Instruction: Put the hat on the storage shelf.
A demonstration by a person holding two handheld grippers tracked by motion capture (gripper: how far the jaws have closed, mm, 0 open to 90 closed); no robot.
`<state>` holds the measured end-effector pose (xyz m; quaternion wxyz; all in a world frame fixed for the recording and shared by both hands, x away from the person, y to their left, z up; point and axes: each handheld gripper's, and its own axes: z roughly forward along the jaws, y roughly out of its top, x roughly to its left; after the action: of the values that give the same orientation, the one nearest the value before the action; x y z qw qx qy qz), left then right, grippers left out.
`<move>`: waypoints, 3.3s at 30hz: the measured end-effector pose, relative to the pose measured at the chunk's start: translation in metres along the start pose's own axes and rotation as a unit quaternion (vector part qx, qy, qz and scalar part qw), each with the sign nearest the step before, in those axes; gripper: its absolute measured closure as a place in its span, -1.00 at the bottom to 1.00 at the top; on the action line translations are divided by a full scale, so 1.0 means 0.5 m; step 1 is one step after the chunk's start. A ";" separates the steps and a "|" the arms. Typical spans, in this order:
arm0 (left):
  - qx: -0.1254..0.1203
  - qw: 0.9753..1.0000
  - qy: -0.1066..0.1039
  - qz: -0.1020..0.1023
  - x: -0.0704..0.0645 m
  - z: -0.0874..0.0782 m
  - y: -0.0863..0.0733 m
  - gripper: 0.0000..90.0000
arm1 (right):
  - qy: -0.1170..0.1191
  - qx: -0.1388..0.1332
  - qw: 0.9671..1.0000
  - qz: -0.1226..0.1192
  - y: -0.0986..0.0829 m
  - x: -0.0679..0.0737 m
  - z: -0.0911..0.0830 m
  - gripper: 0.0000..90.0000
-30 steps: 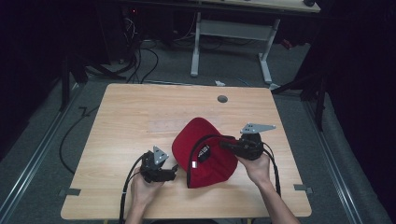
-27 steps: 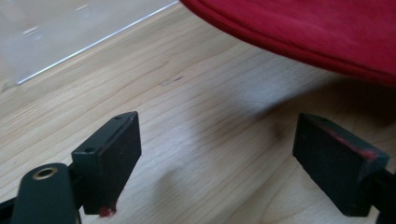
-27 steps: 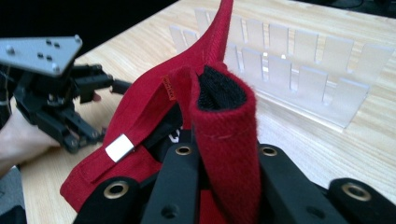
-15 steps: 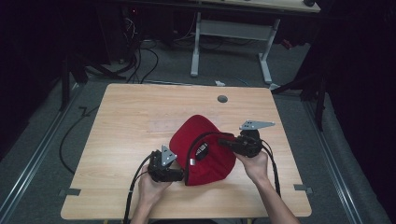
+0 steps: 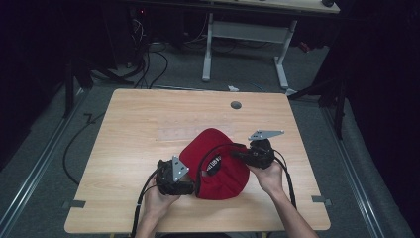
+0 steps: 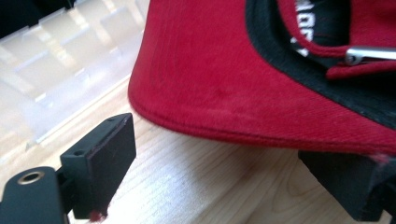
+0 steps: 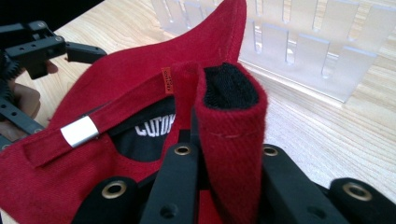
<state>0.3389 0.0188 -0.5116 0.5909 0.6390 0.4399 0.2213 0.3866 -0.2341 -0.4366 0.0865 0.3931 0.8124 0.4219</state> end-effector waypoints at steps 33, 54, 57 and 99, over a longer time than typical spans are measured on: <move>0.009 0.998 -0.066 -0.011 -0.009 -0.028 0.025 0.30 | 0.083 -0.011 0.996 0.018 -0.023 -0.011 0.019 0.74; 0.049 0.994 -0.101 0.017 -0.013 -0.058 0.053 0.89 | 0.028 -0.106 0.993 0.054 -0.026 -0.048 -0.063 -0.02; 0.039 0.994 -0.098 0.006 -0.006 -0.063 0.056 0.90 | 0.016 -0.131 0.989 0.060 -0.033 -0.060 -0.086 -0.08; -0.061 0.982 -0.044 -0.175 0.113 -0.057 0.204 0.90 | -0.187 0.019 0.982 0.026 -0.182 -0.112 0.048 -0.24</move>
<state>0.3759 0.0898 -0.4223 0.6773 0.5240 0.5039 0.1130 0.3842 -0.2897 -0.5310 0.2182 0.4875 0.7794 0.3276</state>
